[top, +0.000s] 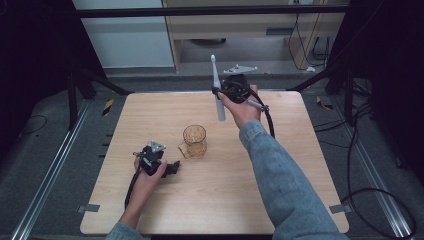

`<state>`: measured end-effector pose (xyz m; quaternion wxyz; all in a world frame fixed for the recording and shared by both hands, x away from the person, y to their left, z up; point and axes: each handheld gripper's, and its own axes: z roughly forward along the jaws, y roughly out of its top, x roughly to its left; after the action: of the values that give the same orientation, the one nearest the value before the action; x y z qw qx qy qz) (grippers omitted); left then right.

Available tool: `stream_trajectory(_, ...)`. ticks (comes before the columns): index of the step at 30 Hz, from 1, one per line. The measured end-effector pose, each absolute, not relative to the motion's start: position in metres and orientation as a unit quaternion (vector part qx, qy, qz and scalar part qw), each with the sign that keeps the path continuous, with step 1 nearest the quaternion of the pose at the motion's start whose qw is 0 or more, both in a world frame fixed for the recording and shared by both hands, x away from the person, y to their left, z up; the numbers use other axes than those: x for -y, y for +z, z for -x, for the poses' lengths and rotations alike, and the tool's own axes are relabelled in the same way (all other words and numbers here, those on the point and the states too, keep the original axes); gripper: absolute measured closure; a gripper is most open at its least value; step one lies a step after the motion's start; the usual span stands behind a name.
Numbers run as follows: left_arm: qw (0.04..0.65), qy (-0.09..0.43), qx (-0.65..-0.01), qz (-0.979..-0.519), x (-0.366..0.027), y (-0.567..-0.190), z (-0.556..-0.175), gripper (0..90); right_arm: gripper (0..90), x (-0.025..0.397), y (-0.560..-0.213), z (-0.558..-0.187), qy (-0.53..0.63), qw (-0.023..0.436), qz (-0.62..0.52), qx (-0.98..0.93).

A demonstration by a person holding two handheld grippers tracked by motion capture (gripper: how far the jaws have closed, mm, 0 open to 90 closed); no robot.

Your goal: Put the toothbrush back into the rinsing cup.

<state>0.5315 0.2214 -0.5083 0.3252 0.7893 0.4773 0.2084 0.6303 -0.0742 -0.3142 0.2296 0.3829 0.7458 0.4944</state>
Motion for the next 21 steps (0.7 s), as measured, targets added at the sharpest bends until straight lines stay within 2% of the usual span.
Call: stream_trajectory(21,0.325,0.208,-0.477,-0.790,-0.221,-0.508,-0.532,0.0,67.1,0.053,-0.317,-0.628,0.526,0.233,-0.376,-0.726)
